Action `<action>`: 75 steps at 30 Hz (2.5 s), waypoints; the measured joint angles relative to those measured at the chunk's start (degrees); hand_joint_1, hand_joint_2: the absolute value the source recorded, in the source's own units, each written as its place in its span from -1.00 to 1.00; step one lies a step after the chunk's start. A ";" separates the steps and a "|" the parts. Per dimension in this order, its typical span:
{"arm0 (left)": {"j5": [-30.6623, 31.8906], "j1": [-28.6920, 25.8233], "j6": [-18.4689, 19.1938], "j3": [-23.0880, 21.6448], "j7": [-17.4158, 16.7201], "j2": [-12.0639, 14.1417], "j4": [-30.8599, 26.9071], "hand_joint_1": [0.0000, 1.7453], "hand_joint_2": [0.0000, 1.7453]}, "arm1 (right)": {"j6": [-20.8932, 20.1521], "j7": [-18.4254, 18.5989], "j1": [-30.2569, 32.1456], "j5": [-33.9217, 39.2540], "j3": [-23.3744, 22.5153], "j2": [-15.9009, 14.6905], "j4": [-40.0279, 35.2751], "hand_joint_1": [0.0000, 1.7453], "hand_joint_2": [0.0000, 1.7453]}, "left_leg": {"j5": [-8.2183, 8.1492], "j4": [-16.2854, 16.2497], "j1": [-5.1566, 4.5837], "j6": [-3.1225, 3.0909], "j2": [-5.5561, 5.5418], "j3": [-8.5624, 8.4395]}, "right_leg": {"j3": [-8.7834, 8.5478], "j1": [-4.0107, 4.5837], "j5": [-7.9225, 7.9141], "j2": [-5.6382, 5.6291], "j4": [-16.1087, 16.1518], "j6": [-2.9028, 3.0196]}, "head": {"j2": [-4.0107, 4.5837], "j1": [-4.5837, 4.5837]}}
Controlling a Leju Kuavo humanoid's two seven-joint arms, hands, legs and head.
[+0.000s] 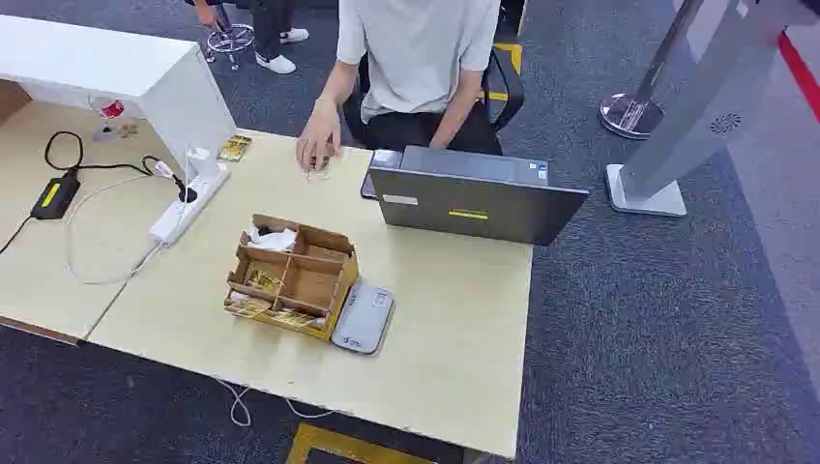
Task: Pass the card to the sensor for recognition and then transmit it.
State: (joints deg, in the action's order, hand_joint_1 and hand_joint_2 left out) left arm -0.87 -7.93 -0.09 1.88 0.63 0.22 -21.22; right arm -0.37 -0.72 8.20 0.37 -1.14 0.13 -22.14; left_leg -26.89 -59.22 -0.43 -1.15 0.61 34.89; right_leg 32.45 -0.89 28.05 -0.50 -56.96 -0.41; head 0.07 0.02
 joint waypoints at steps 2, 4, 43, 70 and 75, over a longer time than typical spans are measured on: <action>-1.75 0.18 0.00 1.02 1.68 0.15 0.00 -1.00 1.00 | -0.35 -1.27 -0.31 0.97 -0.41 -0.20 0.26 -1.00 1.00 | 0.00 0.00 0.00 0.00 0.00 0.00 | 0.00 0.00 0.00 0.00 0.00 0.00 | 0.00 -0.02; -3.67 0.47 0.07 2.18 3.56 0.52 0.02 -1.00 1.00 | -1.07 -3.04 -0.84 2.21 -0.87 -0.39 0.72 -1.00 1.00 | 0.00 0.00 0.00 0.00 0.00 -0.03 | 0.04 0.00 0.00 0.00 0.00 0.00 | 0.00 0.00; -22.25 3.34 14.03 43.87 30.17 -9.72 -34.91 -1.00 1.00 | -9.25 -24.85 -6.26 12.09 -14.58 -1.49 8.22 -1.00 -1.00 | 0.00 0.00 0.00 0.00 0.00 -0.05 | -0.06 0.00 0.00 0.01 -0.01 0.00 | 0.00 0.00; 4.31 18.57 5.51 29.01 26.10 -5.09 -57.00 -1.00 1.00 | -12.33 -23.15 -8.46 7.35 -15.43 -1.20 9.68 -1.00 -1.00 | 0.03 -0.03 -0.01 0.02 0.02 -0.25 | -0.18 -0.01 -0.05 0.01 -0.03 0.01 | 0.00 -0.09; 13.27 22.73 3.12 25.31 23.24 -3.56 -56.37 -1.00 1.00 | -12.37 -22.71 -8.80 6.69 -15.43 -0.98 9.77 -1.00 -1.00 | 0.03 -0.03 -0.01 0.02 0.02 -0.25 | -0.18 -0.01 -0.05 0.01 -0.03 0.02 | 0.00 -0.09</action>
State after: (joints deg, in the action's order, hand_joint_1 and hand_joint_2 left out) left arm 12.40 14.81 3.04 27.19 23.87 -3.34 -77.59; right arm -12.74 -23.43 -0.59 7.06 -16.57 -0.85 -12.37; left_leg -26.87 -59.26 -0.45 -1.13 0.64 34.64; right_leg 32.27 -0.90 28.00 -0.49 -56.99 -0.40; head 0.07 -0.07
